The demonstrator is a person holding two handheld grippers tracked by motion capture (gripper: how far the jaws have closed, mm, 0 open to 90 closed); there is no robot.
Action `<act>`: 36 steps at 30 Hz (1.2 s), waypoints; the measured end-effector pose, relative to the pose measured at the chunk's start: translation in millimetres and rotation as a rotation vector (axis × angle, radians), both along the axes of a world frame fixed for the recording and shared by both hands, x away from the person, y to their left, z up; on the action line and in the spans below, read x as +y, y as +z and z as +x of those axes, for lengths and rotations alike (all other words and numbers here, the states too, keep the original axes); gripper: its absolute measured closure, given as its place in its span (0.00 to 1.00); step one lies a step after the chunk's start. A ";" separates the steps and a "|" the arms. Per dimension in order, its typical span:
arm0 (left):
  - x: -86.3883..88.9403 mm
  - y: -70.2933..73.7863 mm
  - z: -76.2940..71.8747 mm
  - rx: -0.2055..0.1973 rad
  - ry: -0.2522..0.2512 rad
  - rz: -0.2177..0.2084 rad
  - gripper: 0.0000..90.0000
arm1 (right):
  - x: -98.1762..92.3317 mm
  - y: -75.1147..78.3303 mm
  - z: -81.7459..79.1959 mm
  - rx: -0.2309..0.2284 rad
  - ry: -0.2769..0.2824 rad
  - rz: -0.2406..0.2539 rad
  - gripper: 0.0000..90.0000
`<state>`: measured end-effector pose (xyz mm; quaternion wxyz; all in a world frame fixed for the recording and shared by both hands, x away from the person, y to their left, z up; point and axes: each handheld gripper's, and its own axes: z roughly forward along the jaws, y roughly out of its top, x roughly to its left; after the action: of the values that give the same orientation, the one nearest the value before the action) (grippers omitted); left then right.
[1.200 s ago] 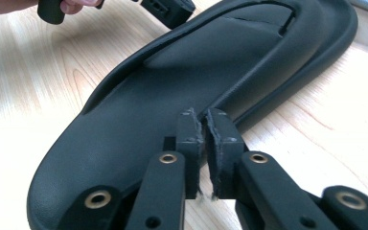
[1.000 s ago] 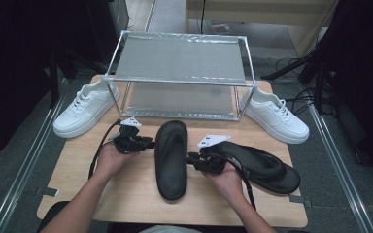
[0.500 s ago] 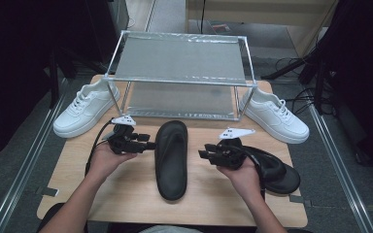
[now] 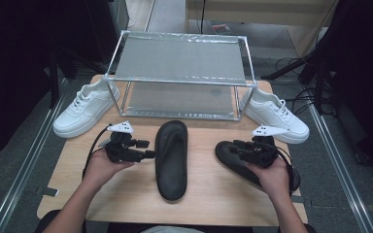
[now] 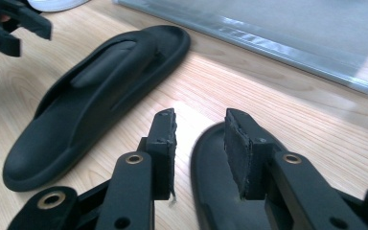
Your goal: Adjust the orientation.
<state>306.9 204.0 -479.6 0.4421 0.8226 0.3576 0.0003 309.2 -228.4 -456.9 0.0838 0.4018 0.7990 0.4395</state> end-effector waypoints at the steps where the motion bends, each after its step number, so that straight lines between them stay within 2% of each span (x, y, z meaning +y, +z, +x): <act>1: 0.0 0.0 0.0 0.000 0.000 0.000 0.45 | 0.0 0.0 0.0 0.000 0.000 0.000 0.74; 4: -0.6 0.2 -3.6 -0.005 -0.004 0.006 0.45 | -10.3 -0.9 3.9 -0.001 -0.021 -0.003 0.76; 9: -1.7 -0.6 -4.6 -0.005 -0.009 0.028 0.45 | -14.5 -4.5 10.1 0.006 -0.030 0.001 0.83; 11: -3.1 -1.6 -3.7 -0.004 -0.010 0.030 0.45 | -13.5 -12.5 17.1 0.042 -0.030 -0.013 0.88; 12: -3.1 -1.6 -3.7 -0.004 -0.010 0.030 0.45 | -13.5 -12.5 17.1 0.042 -0.030 -0.013 0.88; 13: -4.5 -2.2 -3.5 -0.003 -0.012 0.037 0.45 | -9.9 -19.7 24.0 0.085 -0.023 0.001 0.92; 14: -5.0 -2.5 -3.3 -0.007 -0.015 0.043 0.45 | -7.2 -22.2 26.8 0.097 -0.020 -0.001 0.94; 18: -7.1 -2.0 -4.5 -0.017 -0.024 0.042 0.45 | 2.0 -27.2 33.3 0.101 -0.019 -0.021 0.99; 22: -7.5 -1.1 -4.9 -0.029 -0.029 0.036 0.45 | 15.7 -32.6 37.9 0.106 -0.015 -0.056 1.00; 26: -5.3 -1.5 -4.4 -0.023 -0.019 0.037 0.45 | 32.5 -40.4 40.5 0.119 0.011 -0.134 1.00; 28: -4.6 -1.3 -4.4 -0.026 -0.013 0.036 0.45 | 35.2 -42.9 41.5 0.121 0.014 -0.147 1.00; 29: -4.1 -1.0 -4.2 -0.027 -0.016 0.035 0.45 | 37.8 -45.0 42.1 0.127 0.014 -0.168 1.00; 30: -3.8 -0.8 -4.0 -0.029 -0.015 0.035 0.45 | 42.2 -47.4 42.7 0.126 0.018 -0.214 1.00; 36: -4.0 -2.0 -2.6 -0.026 -0.013 0.032 0.45 | 47.6 -49.2 40.9 0.128 0.030 -0.246 1.00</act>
<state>304.3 199.9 -481.6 0.4335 0.8318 0.3464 0.0142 350.1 -180.7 -506.1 0.0747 0.4035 0.8565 0.3130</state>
